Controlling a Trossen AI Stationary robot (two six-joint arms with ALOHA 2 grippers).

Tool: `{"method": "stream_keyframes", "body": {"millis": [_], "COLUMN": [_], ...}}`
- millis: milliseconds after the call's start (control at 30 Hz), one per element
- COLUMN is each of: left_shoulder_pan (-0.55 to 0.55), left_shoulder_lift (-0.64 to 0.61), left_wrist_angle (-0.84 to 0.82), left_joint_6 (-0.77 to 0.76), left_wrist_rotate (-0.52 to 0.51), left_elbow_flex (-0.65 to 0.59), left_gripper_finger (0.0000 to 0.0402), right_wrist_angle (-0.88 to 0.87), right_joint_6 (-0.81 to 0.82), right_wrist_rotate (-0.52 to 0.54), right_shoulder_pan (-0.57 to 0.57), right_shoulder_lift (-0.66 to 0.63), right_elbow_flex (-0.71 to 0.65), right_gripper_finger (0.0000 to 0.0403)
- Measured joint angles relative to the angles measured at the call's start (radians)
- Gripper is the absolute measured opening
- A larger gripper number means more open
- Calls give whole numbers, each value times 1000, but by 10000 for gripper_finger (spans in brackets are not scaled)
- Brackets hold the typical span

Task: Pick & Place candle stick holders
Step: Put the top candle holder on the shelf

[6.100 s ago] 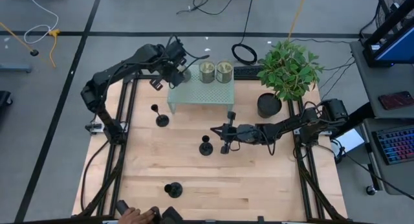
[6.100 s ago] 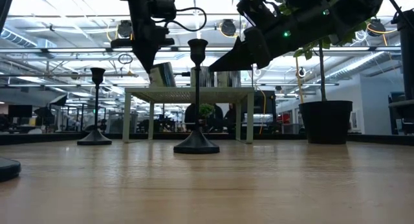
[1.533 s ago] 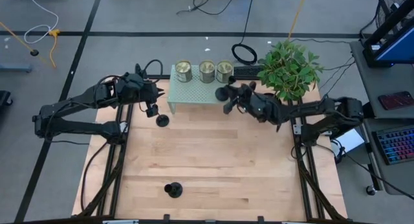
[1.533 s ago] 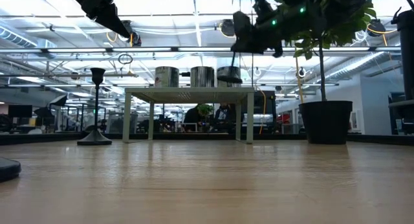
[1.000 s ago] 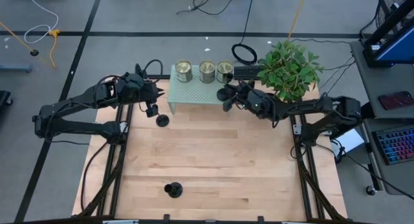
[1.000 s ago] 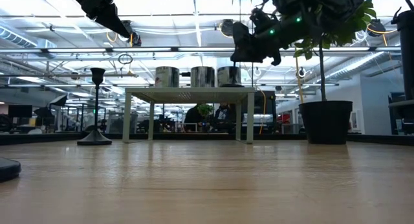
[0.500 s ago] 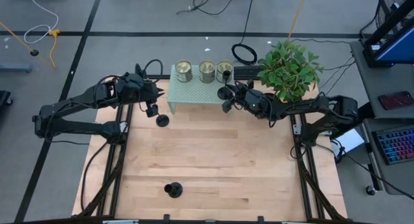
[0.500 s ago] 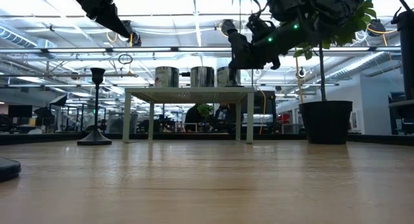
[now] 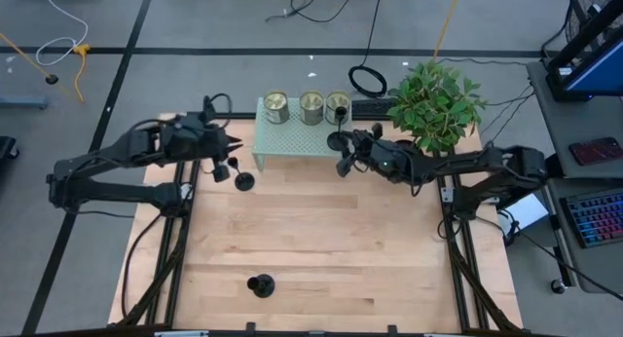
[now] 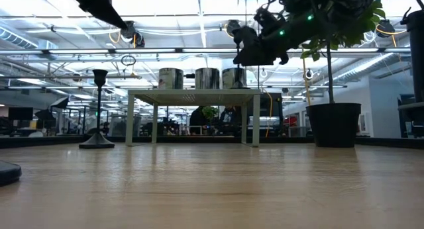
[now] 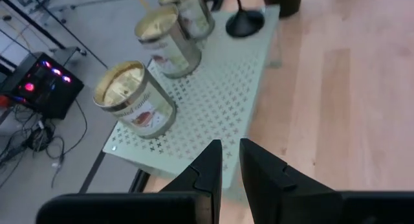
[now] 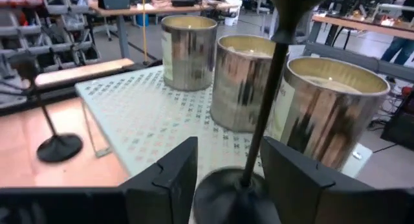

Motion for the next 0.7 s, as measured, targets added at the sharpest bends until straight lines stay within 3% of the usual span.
{"method": "stream_keyframes", "body": {"millis": [300,433,700], "left_shoulder_pan": [-34,-49,-89], "left_shoulder_lift": [-124,-146,-145], "left_wrist_angle": [-95,-91,-82], "left_joint_6": [-161,-244,-360], "left_wrist_rotate": [-10,-18,-130], "left_elbow_flex": [-15,-97,-247], "left_gripper_finger": [60,60,60], "right_wrist_angle": [-165,-178,-187], "right_joint_6": [95,109,106], "right_wrist_rotate": [-5,-5,-6], "right_shoulder_pan": [80,122,179], "right_shoulder_lift": [-101,-104,-104], "right_elbow_flex": [0,0,0], "right_gripper_finger": [164,164,164]}}
